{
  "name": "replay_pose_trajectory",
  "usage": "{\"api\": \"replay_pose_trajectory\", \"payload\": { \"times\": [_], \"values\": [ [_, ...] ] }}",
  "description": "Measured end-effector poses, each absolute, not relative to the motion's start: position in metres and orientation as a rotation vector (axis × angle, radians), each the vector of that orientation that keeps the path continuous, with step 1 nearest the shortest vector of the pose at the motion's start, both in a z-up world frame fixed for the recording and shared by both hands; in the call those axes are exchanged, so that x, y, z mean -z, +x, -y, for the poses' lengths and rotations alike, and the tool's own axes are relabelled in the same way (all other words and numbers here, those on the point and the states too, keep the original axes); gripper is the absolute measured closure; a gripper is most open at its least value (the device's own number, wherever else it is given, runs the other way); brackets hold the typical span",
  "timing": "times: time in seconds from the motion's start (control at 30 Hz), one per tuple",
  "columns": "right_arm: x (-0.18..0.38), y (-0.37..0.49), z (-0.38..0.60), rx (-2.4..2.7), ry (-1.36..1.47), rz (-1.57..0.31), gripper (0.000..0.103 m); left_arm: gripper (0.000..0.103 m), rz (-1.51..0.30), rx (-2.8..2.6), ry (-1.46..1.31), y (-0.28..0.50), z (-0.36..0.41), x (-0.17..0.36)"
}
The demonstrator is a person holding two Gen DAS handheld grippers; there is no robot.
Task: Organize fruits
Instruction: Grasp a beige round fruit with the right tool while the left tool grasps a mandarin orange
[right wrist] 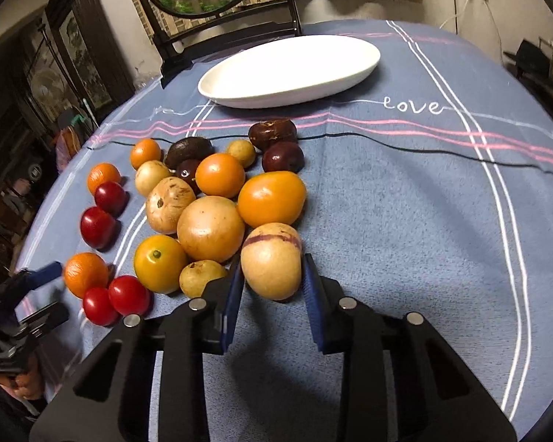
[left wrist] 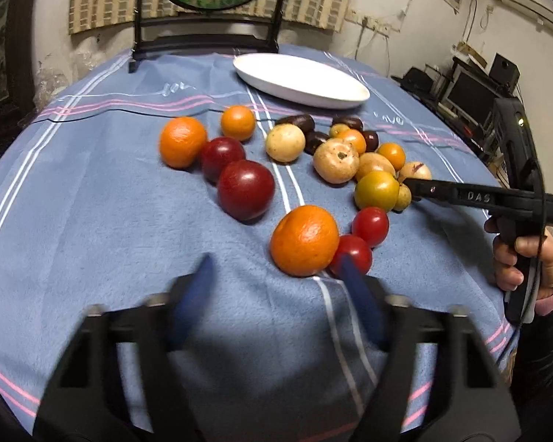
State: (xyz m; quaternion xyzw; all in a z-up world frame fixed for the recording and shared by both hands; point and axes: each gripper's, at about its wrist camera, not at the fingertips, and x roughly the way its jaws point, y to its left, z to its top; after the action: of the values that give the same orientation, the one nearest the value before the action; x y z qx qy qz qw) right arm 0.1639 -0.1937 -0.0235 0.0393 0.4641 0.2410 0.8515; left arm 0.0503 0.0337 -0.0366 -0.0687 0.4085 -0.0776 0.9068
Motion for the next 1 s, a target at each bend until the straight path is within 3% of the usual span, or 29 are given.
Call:
{"api": "replay_pose_trajectory", "payload": {
  "times": [0.07, 0.2, 0.63, 0.77, 1.0],
  "values": [
    [0.025, 0.165, 0.198, -0.521, 0.116, -0.981, 0.071, 0.054, -0.844, 0.184, -0.167, 0.055, -0.032, 0.036],
    [0.025, 0.164, 0.198, -0.525, 0.12, -0.981, 0.071, 0.054, -0.845, 0.176, -0.168, 0.06, -0.027, 0.036],
    [0.026, 0.165, 0.2, -0.534, 0.131, -0.981, 0.071, 0.045, -0.937, 0.159, -0.162, 0.103, -0.012, 0.041],
    [0.027, 0.165, 0.2, -0.536, 0.137, -0.983, 0.071, 0.06, -0.92, 0.17, -0.119, 0.105, 0.001, 0.041],
    [0.026, 0.165, 0.201, -0.536, 0.138, -0.983, 0.071, 0.059, -0.919, 0.162, -0.075, 0.115, 0.005, 0.039]
  ]
}}
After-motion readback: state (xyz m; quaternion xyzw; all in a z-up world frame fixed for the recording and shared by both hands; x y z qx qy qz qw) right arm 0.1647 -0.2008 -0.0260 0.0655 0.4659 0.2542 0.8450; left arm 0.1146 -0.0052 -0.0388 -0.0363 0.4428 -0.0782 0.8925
